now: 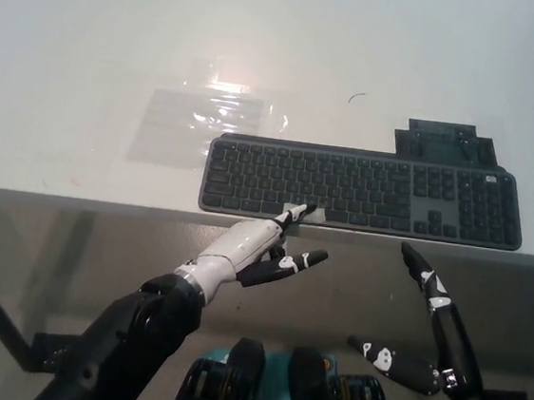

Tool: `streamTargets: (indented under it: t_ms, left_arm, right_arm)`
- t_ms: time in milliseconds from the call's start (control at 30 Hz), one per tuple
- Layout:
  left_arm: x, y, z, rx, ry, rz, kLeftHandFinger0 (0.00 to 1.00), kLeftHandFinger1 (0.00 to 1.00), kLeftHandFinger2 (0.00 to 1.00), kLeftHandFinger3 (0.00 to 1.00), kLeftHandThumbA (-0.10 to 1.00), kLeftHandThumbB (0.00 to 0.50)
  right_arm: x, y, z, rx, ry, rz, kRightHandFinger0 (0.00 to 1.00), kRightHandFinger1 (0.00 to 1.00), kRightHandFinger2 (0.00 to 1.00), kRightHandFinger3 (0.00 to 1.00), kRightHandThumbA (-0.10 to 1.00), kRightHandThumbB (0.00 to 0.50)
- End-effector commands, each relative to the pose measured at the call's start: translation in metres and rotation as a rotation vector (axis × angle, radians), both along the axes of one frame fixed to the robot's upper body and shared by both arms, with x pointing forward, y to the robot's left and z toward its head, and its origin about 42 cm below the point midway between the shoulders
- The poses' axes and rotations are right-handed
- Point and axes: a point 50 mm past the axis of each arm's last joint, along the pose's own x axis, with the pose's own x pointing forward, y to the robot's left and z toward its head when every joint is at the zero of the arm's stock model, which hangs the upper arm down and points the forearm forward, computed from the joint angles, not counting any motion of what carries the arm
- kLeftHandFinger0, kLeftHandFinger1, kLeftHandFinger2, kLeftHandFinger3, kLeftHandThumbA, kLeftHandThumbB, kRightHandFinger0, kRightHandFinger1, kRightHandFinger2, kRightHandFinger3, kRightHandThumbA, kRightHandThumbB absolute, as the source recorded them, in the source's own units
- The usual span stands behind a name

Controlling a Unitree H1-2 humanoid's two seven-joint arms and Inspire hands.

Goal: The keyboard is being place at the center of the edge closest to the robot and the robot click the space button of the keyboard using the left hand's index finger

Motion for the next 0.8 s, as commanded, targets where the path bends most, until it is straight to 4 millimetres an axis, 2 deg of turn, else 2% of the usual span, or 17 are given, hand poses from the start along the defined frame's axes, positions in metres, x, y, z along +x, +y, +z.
streamTargets:
  t_ms: [0, 33, 67, 133, 200, 267, 333, 367, 433, 533, 600, 633, 700, 767]
  left_arm:
    - [-0.028, 0.002, 0.017, 0.016, 0.024, -0.049, 0.04, 0.22, 0.13, 1.0, 1.0, 0.391]
    - [-0.035, 0.001, 0.03, -0.003, -0.005, -0.064, 0.05, 0.25, 0.15, 1.0, 1.0, 0.431]
    - [-0.041, 0.0, 0.043, -0.014, -0.033, -0.08, 0.06, 0.26, 0.16, 1.0, 1.0, 0.442]
    - [-0.056, -0.004, 0.074, -0.099, -0.116, -0.126, 0.0, 0.23, 0.12, 1.0, 1.0, 0.439]
    - [-0.07, -0.006, 0.097, -0.162, -0.166, -0.16, 0.0, 0.21, 0.15, 1.0, 1.0, 0.435]
    - [-0.098, -0.009, 0.139, -0.251, -0.276, -0.205, 0.0, 0.12, 0.21, 1.0, 1.0, 0.489]
    - [-0.119, -0.01, 0.165, -0.304, -0.34, -0.224, 0.0, 0.06, 0.24, 1.0, 1.0, 0.5]
    - [-0.132, -0.007, 0.179, -0.355, -0.388, -0.253, 0.0, 0.0, 0.2, 1.0, 1.0, 0.5]
    - [-0.152, 0.002, 0.199, -0.395, -0.461, -0.304, 0.0, 0.0, 0.12, 1.0, 1.0, 0.484]
    - [-0.17, 0.015, 0.208, -0.462, -0.517, -0.328, 0.0, 0.0, 0.19, 1.0, 1.0, 0.463]
    - [-0.181, 0.022, 0.21, -0.495, -0.529, -0.336, 0.0, 0.0, 0.19, 1.0, 1.0, 0.455]
    - [-0.186, 0.025, 0.21, -0.499, -0.534, -0.339, 0.0, 0.0, 0.15, 1.0, 1.0, 0.455]
    - [-0.197, 0.035, 0.203, -0.521, -0.527, -0.341, 0.0, 0.0, 0.1, 1.0, 1.0, 0.424]
    - [-0.201, 0.039, 0.199, -0.535, -0.522, -0.339, 0.0, 0.0, 0.06, 1.0, 1.0, 0.402]
  right_arm:
    - [0.004, -0.002, 0.013, -0.015, -0.07, 0.008, 1.0, 1.0, 1.0, 1.0, 1.0, 0.414]
    - [0.004, -0.002, 0.013, -0.016, -0.067, 0.008, 1.0, 1.0, 1.0, 1.0, 1.0, 0.42]
    - [0.003, -0.001, 0.013, -0.015, -0.064, 0.009, 1.0, 1.0, 1.0, 1.0, 1.0, 0.42]
    - [0.003, -0.001, 0.012, -0.007, -0.06, 0.011, 1.0, 1.0, 1.0, 1.0, 1.0, 0.422]
    - [0.001, -0.001, 0.009, -0.004, -0.059, 0.009, 1.0, 1.0, 1.0, 1.0, 1.0, 0.423]
    - [-0.001, 0.0, 0.008, -0.002, -0.059, 0.004, 1.0, 1.0, 1.0, 1.0, 1.0, 0.405]
    - [-0.002, -0.001, 0.007, -0.002, -0.056, 0.003, 1.0, 1.0, 1.0, 1.0, 1.0, 0.406]
    - [-0.002, 0.0, 0.007, 0.001, -0.052, 0.005, 1.0, 1.0, 1.0, 1.0, 1.0, 0.412]
    - [-0.002, 0.0, 0.007, -0.004, -0.051, 0.005, 1.0, 1.0, 1.0, 1.0, 1.0, 0.418]
    - [-0.002, 0.0, 0.006, -0.005, -0.05, 0.006, 1.0, 1.0, 1.0, 1.0, 1.0, 0.421]
    - [-0.003, 0.0, 0.006, -0.004, -0.047, 0.006, 1.0, 1.0, 1.0, 1.0, 1.0, 0.425]
    - [-0.003, 0.0, 0.006, -0.003, -0.046, 0.006, 1.0, 1.0, 1.0, 1.0, 1.0, 0.426]
    - [-0.005, -0.001, 0.005, -0.001, -0.049, 0.007, 1.0, 1.0, 1.0, 1.0, 1.0, 0.423]
    - [-0.004, -0.001, 0.005, 0.0, -0.046, 0.005, 1.0, 1.0, 1.0, 1.0, 1.0, 0.425]
